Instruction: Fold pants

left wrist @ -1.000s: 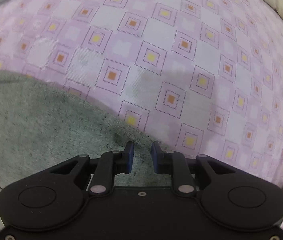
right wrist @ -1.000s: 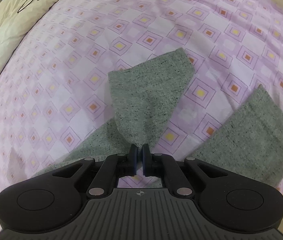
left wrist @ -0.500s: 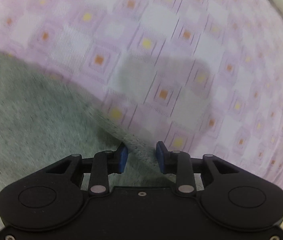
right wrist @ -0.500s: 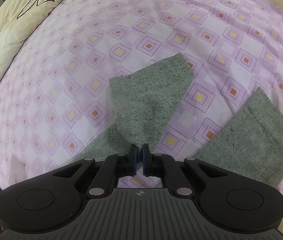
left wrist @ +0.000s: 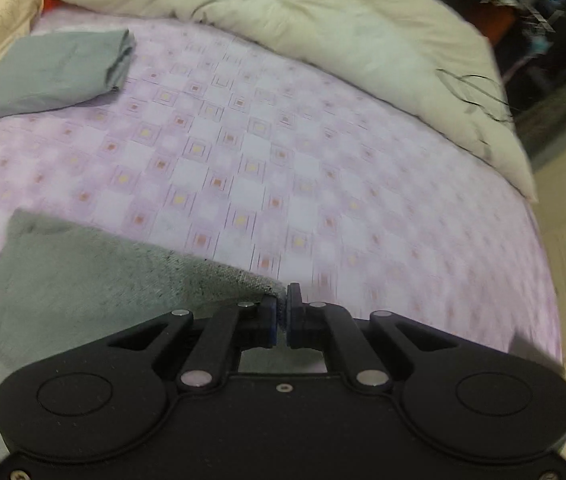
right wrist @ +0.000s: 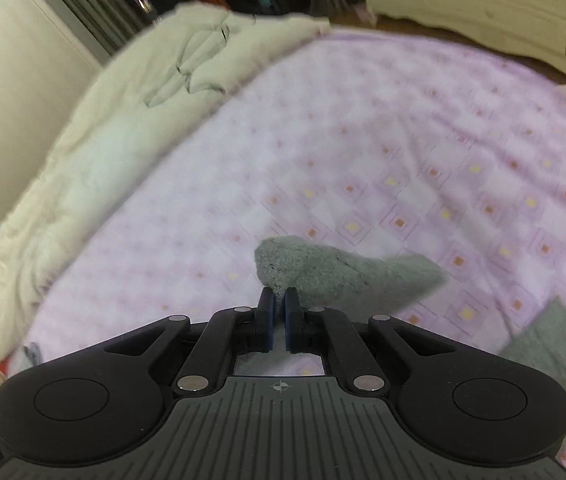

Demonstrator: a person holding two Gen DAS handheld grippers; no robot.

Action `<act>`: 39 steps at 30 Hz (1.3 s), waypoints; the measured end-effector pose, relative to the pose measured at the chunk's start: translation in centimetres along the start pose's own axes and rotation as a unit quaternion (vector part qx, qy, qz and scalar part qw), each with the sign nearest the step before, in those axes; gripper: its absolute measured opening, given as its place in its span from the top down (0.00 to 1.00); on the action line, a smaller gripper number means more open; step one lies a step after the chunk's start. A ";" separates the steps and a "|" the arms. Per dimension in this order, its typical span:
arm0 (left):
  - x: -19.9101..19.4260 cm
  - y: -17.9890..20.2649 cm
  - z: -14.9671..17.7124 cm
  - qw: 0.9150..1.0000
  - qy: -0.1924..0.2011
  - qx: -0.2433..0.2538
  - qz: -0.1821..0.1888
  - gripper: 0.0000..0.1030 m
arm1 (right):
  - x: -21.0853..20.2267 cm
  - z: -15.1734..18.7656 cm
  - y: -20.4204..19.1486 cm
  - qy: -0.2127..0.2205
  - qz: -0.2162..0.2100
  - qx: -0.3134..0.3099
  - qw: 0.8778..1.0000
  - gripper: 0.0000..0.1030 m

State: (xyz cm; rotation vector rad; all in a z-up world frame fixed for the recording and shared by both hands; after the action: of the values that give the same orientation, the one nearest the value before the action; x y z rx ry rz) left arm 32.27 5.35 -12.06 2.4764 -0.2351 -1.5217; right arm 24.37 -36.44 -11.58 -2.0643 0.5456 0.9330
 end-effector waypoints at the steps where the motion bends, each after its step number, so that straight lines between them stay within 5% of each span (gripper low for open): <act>1: 0.2 0.0 1.7 1.000 -0.006 0.004 -0.003 0.95 | -0.6 1.3 1.5 -0.006 0.015 0.001 1.000 0.95; 3: 0.3 -1.0 6.3 0.998 -0.053 0.018 -0.024 0.95 | -0.2 4.5 5.0 -0.038 0.059 0.005 0.998 0.95; 6: 3.8 -3.4 14.2 0.984 -0.164 0.007 -0.067 0.96 | 2.5 9.9 11.4 -0.111 0.146 0.011 0.983 0.95; 9: 6.9 -5.0 17.6 0.972 -0.218 -0.017 -0.083 0.96 | 4.2 13.2 14.7 -0.159 0.202 -0.036 0.966 0.94; 14: 7.6 -4.8 15.7 0.976 -0.187 -0.005 -0.112 0.96 | 2.2 12.1 10.9 -0.092 0.198 -0.165 0.962 0.89; 19: 7.6 -4.4 15.5 0.978 -0.176 -0.002 -0.116 0.96 | 4.7 11.2 5.5 -0.022 0.188 -0.313 0.931 0.88; 24: 7.2 -4.0 17.0 0.977 -0.165 0.002 -0.135 0.96 | 9.0 10.8 2.7 -0.053 0.167 -0.341 0.924 0.88; 30: 6.0 -4.0 19.2 0.976 -0.157 -0.017 -0.150 0.96 | 13.3 11.7 5.3 -0.107 0.223 -0.373 0.894 0.88; 33: 4.3 -3.6 18.3 0.980 -0.128 -0.022 -0.153 0.96 | 12.1 9.6 4.7 -0.093 0.188 -0.347 0.914 0.96; 37: -0.2 -1.5 14.8 0.987 -0.040 0.012 -0.156 0.96 | 3.9 1.8 3.0 0.018 0.099 -0.270 0.957 0.96; 39: -2.5 -0.5 13.7 0.987 0.004 0.029 -0.157 0.96 | -1.0 -1.6 4.1 0.071 0.070 -0.227 0.969 0.96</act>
State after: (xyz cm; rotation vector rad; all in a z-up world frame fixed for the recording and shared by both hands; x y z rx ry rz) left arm 18.92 4.99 -16.01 2.6640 0.1211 -1.6407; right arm 21.77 -40.10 -12.19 -2.5465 0.6017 1.0735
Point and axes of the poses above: each gripper's, at about its wrist camera, not at the fingertips, and x roughly the way its jaws point, y to its right, z to its underside, the point moved 10 cm from there along x, roughly the way its jaws point, and after that the axes turned 9 degrees about x, right-handed, at the moved point
